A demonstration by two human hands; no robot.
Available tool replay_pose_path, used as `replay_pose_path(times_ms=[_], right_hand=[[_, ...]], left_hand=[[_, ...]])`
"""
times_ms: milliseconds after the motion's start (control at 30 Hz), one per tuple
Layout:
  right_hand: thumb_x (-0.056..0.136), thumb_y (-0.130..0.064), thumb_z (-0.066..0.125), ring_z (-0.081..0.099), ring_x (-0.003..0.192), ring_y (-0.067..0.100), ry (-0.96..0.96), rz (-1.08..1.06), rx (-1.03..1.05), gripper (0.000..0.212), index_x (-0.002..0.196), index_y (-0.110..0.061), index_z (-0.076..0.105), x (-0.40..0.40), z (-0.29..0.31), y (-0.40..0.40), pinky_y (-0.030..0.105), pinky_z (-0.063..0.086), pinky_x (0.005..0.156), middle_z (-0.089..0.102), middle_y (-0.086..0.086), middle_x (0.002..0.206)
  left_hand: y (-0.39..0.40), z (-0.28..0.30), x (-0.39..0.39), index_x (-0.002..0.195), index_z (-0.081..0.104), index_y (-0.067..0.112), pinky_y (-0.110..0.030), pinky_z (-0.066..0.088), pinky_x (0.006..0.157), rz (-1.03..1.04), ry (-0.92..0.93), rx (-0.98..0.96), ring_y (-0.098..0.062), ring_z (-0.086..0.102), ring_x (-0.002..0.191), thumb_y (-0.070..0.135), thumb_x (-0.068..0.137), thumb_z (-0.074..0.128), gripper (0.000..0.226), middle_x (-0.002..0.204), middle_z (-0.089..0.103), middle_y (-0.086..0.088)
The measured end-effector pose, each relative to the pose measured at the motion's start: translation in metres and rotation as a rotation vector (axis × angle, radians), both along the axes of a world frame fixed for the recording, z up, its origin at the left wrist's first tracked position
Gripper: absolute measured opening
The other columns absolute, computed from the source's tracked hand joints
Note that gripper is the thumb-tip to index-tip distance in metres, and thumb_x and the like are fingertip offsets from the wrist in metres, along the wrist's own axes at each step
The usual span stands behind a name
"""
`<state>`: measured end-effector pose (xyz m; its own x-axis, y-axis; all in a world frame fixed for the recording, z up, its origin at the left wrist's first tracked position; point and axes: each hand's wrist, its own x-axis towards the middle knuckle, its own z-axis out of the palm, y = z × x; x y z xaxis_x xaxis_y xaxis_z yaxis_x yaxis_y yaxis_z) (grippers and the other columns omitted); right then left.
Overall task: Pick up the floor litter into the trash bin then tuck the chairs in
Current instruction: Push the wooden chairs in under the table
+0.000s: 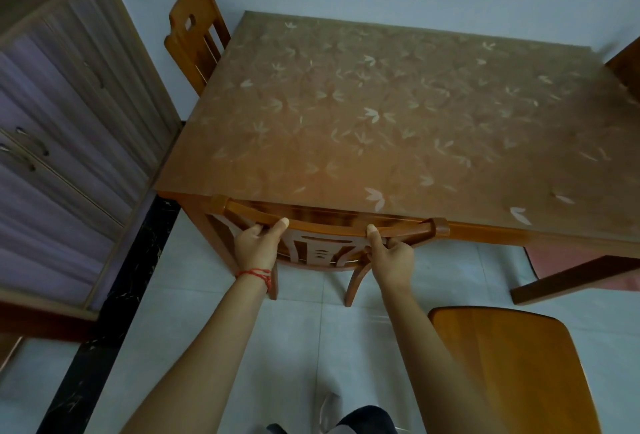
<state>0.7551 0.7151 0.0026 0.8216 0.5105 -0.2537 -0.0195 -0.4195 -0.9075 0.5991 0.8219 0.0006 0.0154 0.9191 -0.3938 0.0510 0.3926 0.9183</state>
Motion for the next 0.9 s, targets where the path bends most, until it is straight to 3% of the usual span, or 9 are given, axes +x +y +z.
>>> replay_pose_path(times_ms=[133,300,467,567,667,733,767,833,900], right_hand=[[0.087,-0.033,0.057,0.061,0.064,0.011,0.004,0.014,0.009,0.034,0.077,-0.001,0.063,0.0,0.0,0.0,0.017,0.041,0.053,0.065,0.003,0.07],[0.087,-0.033,0.058,0.059,0.062,0.011,0.024,0.018,0.012,0.031,0.069,-0.007,0.058,-0.001,0.001,0.0,0.014,0.04,0.051,0.061,-0.002,0.064],[0.086,-0.032,0.059,0.061,0.063,0.018,0.046,0.009,0.004,0.032,0.062,-0.011,0.055,-0.001,0.004,-0.001,0.023,0.044,0.056,0.06,0.002,0.063],[0.086,-0.033,0.058,0.061,0.068,0.022,0.055,0.031,-0.009,0.031,0.065,-0.011,0.057,-0.002,0.005,-0.003,0.029,0.045,0.062,0.06,0.001,0.064],[0.089,-0.03,0.053,0.062,0.079,0.02,0.055,0.077,-0.021,0.025,0.083,-0.008,0.063,-0.006,0.004,-0.012,0.025,0.044,0.066,0.065,0.002,0.076],[0.091,-0.027,0.049,0.062,0.091,0.019,0.014,0.119,-0.054,0.027,0.101,-0.006,0.064,-0.014,0.004,-0.024,0.02,0.044,0.069,0.069,0.006,0.095],[0.092,-0.027,0.048,0.062,0.094,0.018,-0.017,0.143,-0.081,0.029,0.105,-0.006,0.063,-0.019,0.005,-0.031,0.017,0.043,0.07,0.068,0.006,0.101],[0.093,-0.025,0.047,0.058,0.09,0.014,-0.086,0.189,-0.101,0.025,0.101,-0.007,0.062,-0.03,0.011,-0.045,0.013,0.039,0.067,0.067,0.004,0.102],[0.093,-0.022,0.048,0.049,0.087,0.009,-0.148,0.213,-0.123,0.025,0.11,-0.007,0.059,-0.041,0.019,-0.059,0.016,0.038,0.073,0.06,0.003,0.102]], left_hand=[[0.001,0.0,0.001,0.066,0.066,0.021,-0.044,0.051,0.089,0.012,0.003,-0.009,-0.025,0.064,0.088,0.022,0.072,0.074,0.01,0.08,0.067,-0.002],[0.0,0.001,0.001,0.064,0.065,0.02,-0.044,0.051,0.088,0.023,0.014,-0.024,-0.026,0.064,0.087,0.023,0.072,0.074,0.012,0.078,0.067,-0.002],[0.0,0.003,0.001,0.064,0.063,0.017,-0.046,0.051,0.088,0.003,0.05,-0.021,-0.028,0.064,0.087,0.026,0.073,0.073,0.016,0.077,0.066,-0.004],[-0.008,0.003,-0.002,0.075,0.064,0.012,-0.045,0.05,0.088,-0.059,0.136,0.062,-0.028,0.063,0.09,0.032,0.078,0.067,0.02,0.084,0.066,-0.006],[-0.021,0.006,-0.01,0.075,0.06,0.015,-0.043,0.051,0.084,-0.111,0.204,0.13,-0.023,0.059,0.083,0.035,0.085,0.059,0.022,0.081,0.061,-0.006],[-0.034,0.01,-0.018,0.074,0.061,0.013,-0.034,0.044,0.079,-0.164,0.232,0.153,-0.014,0.052,0.075,0.032,0.087,0.056,0.024,0.076,0.057,-0.003],[-0.041,0.012,-0.022,0.084,0.065,0.012,-0.03,0.04,0.08,-0.195,0.252,0.154,-0.012,0.053,0.081,0.029,0.089,0.055,0.02,0.084,0.059,0.0],[-0.054,0.015,-0.032,0.117,0.058,0.006,-0.026,0.036,0.089,-0.256,0.303,0.157,-0.018,0.053,0.108,0.026,0.089,0.055,0.034,0.114,0.06,-0.006],[-0.064,0.014,-0.043,0.127,0.05,0.004,-0.03,0.036,0.096,-0.339,0.397,0.232,-0.026,0.047,0.121,0.026,0.089,0.055,0.044,0.13,0.053,-0.013]])
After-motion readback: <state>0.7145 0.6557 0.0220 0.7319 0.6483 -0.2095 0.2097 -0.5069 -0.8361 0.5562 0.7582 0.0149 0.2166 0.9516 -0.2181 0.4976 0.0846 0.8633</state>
